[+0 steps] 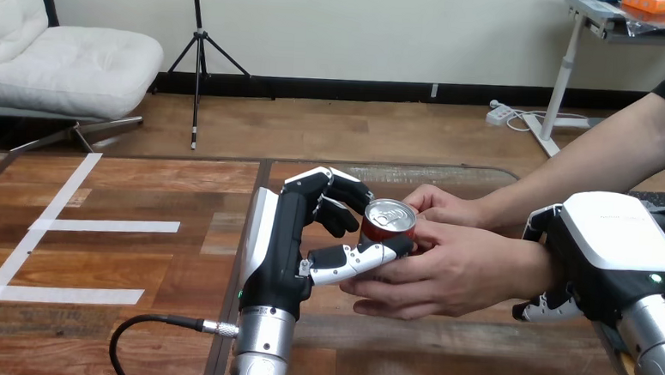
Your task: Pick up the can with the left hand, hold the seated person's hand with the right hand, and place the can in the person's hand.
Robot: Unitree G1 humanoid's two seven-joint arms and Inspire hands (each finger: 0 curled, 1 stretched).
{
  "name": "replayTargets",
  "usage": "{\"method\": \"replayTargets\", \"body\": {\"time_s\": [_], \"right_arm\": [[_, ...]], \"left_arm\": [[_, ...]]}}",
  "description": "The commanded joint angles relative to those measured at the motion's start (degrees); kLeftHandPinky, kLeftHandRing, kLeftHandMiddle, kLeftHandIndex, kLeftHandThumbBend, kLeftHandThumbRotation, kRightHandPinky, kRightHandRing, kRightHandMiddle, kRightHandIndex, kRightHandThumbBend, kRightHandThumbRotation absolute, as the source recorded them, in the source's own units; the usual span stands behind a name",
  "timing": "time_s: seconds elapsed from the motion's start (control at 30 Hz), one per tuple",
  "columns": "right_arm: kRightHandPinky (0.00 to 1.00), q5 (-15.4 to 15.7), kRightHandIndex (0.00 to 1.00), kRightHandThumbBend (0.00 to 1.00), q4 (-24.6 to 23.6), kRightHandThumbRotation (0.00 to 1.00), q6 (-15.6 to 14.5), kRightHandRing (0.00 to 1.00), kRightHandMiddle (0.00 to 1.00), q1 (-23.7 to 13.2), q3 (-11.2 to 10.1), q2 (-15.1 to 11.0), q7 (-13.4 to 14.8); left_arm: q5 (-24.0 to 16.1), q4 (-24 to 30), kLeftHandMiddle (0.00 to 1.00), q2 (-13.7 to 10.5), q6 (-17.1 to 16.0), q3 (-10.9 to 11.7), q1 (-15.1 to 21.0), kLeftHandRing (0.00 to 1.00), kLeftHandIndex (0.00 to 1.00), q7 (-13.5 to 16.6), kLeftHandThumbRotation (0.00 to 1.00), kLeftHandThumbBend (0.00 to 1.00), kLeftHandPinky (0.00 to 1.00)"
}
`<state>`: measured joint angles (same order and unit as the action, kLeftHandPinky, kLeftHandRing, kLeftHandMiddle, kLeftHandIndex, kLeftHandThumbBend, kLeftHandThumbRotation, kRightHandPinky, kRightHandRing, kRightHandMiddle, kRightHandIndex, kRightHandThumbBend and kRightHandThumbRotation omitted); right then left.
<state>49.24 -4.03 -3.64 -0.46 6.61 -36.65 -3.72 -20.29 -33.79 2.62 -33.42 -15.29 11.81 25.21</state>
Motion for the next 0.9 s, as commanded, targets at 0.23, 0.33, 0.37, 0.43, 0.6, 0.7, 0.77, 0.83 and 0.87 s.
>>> {"method": "replayTargets", "body": {"time_s": [0.23, 0.33, 0.37, 0.43, 0.6, 0.7, 0.77, 0.83, 0.87], "right_arm": [[0.26, -1.06, 0.46, 0.87, -0.65, 0.0, -0.55, 0.33, 0.41, -0.75, -2.23, -0.99, 0.31], [0.26, -1.14, 0.46, 0.87, -0.65, 0.0, -0.56, 0.34, 0.41, -0.73, -2.24, -1.02, 0.18], [0.26, -1.13, 0.46, 0.87, -0.68, 0.0, -0.58, 0.33, 0.41, -0.73, -2.22, -1.02, 0.14], [0.26, -1.14, 0.46, 0.87, -0.59, 0.0, -0.62, 0.33, 0.41, -0.76, -2.23, -1.0, 0.16], [0.27, -1.45, 0.46, 0.87, -0.58, 0.0, -0.79, 0.34, 0.41, -0.74, -2.33, -0.9, -0.1], [0.27, -1.47, 0.46, 0.87, -0.42, 0.0, -0.59, 0.35, 0.42, -0.78, -2.26, -1.04, 0.02], [0.27, -1.44, 0.46, 0.86, -0.39, 0.0, -0.6, 0.35, 0.42, -0.81, -2.2, -1.1, 0.03], [0.28, -1.36, 0.46, 0.86, -0.32, 0.0, -0.74, 0.36, 0.42, -0.79, -2.12, -1.11, 0.09], [0.29, -1.35, 0.46, 0.86, -0.3, 0.0, -0.8, 0.36, 0.42, -0.79, -2.09, -1.12, 0.12]], "left_arm": [[0.69, 1.66, 0.44, 6.56, -0.99, -2.17, 3.35, 0.42, 0.47, -0.03, 0.0, 0.51, 0.4], [0.58, 2.12, 0.44, 6.66, -0.88, -2.58, 3.27, 0.42, 0.47, 0.11, 0.0, 0.51, 0.4], [0.61, 2.23, 0.44, 6.65, -0.85, -2.68, 3.25, 0.42, 0.47, 0.13, 0.0, 0.51, 0.4], [0.66, 2.34, 0.44, 6.71, -0.97, -2.91, 3.28, 0.42, 0.47, 0.25, 0.0, 0.51, 0.4], [1.02, 2.49, 0.45, 6.84, -1.1, -3.26, 3.38, 0.42, 0.47, 0.18, 0.0, 0.51, 0.4], [1.32, 2.64, 0.45, 6.92, -1.15, -3.45, 3.38, 0.42, 0.47, 0.05, 0.0, 0.51, 0.4], [1.43, 2.66, 0.45, 6.9, -1.26, -3.57, 3.41, 0.42, 0.47, 0.05, 0.0, 0.5, 0.4], [1.73, 2.46, 0.44, 6.96, -1.75, -3.69, 3.49, 0.42, 0.47, -0.04, 0.0, 0.5, 0.4], [1.83, 2.4, 0.44, 6.95, -1.88, -3.74, 3.52, 0.42, 0.47, -0.05, 0.0, 0.5, 0.4]]}}
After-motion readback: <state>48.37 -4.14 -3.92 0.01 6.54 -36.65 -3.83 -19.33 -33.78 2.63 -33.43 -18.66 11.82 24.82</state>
